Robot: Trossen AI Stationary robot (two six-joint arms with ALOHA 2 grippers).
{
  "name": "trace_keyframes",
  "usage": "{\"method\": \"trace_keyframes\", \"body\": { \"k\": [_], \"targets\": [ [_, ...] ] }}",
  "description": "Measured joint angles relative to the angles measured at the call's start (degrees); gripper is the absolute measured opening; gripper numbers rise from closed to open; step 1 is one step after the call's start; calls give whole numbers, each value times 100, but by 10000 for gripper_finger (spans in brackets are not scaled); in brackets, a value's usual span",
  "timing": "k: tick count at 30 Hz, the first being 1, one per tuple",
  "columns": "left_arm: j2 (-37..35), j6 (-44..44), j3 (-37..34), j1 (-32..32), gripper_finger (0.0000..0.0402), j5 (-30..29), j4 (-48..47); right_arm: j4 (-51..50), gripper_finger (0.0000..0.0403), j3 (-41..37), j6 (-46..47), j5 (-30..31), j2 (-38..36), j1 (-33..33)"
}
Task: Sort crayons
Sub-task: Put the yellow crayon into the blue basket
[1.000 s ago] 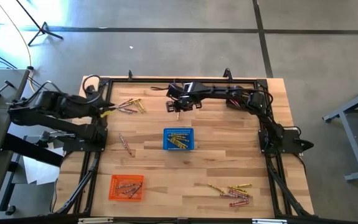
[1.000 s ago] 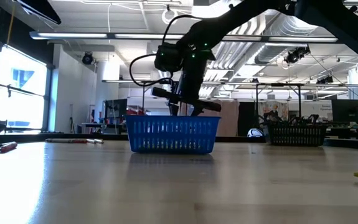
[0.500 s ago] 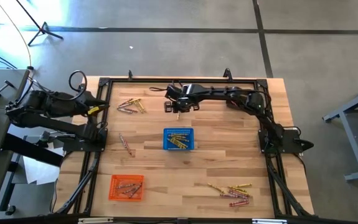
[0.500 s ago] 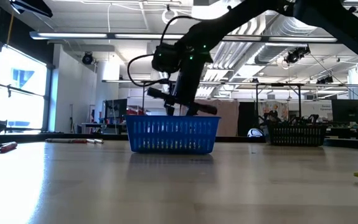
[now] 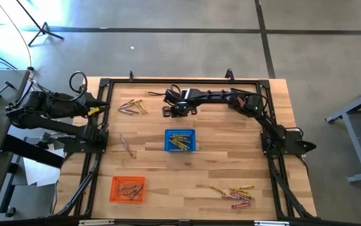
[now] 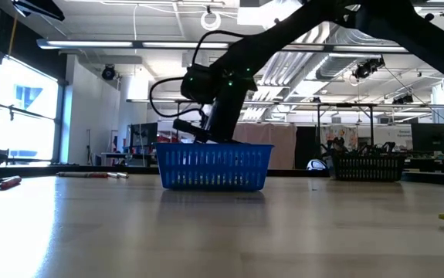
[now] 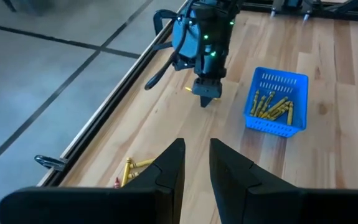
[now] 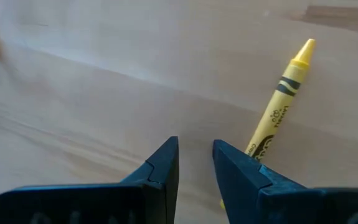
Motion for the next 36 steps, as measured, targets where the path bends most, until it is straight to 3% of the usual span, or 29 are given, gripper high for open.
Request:
{"method": "trace_keyframes", "body": {
  "k": [5, 12, 15, 27, 36],
  "targets": [
    [0, 168, 0, 0, 60, 2, -2, -231, 89, 475, -225, 226, 56, 36],
    [0, 174, 0, 0, 60, 2, -4, -1645, 89, 1176, -287, 889, 32, 2],
    [0, 185, 0, 0, 60, 0, -6, -1967, 89, 1248, -181, 843, 13, -15],
    [2, 374, 0, 0, 60, 2, -31, -1839, 89, 1240, -13, 434, 477, -20],
    [2, 382, 0, 0, 60, 0, -124, -1847, 81, 1251, -77, 511, 550, -24]
  ]
}}
